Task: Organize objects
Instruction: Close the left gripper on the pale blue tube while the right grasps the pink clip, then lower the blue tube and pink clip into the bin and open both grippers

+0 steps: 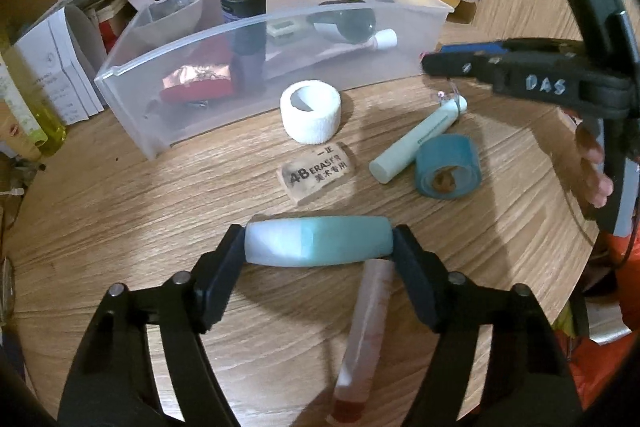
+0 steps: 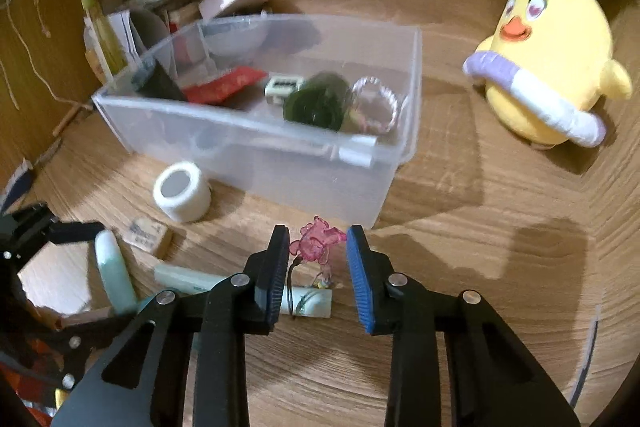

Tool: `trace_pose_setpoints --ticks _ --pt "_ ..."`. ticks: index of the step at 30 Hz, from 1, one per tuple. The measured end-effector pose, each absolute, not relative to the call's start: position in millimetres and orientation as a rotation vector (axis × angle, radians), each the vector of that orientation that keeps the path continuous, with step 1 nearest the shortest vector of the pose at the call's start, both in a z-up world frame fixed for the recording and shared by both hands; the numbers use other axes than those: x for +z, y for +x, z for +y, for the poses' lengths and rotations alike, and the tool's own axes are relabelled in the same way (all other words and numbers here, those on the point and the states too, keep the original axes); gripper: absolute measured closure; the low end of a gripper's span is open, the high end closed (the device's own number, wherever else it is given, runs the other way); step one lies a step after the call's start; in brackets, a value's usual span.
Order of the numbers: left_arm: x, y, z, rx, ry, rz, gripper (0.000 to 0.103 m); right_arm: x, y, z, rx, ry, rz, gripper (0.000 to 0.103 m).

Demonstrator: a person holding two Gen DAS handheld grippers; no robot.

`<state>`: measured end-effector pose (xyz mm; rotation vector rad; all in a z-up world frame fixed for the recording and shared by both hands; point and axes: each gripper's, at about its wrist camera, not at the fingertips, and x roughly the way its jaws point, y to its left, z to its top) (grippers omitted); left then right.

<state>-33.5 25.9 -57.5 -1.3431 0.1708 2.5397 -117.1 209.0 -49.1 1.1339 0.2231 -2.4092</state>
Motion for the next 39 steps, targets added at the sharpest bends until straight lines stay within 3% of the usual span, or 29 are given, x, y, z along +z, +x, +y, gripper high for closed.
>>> trace_pose_setpoints --ticks 9,39 --pt "-52 -32 20 2.569 -1.319 0.121 0.030 -15 -116 220 -2.476 1.023 0.171 0.076" --pt "41 -74 -37 2.847 -1.039 -0.081 0.030 58 -122 210 -2.535 0.749 0.080 0.076"
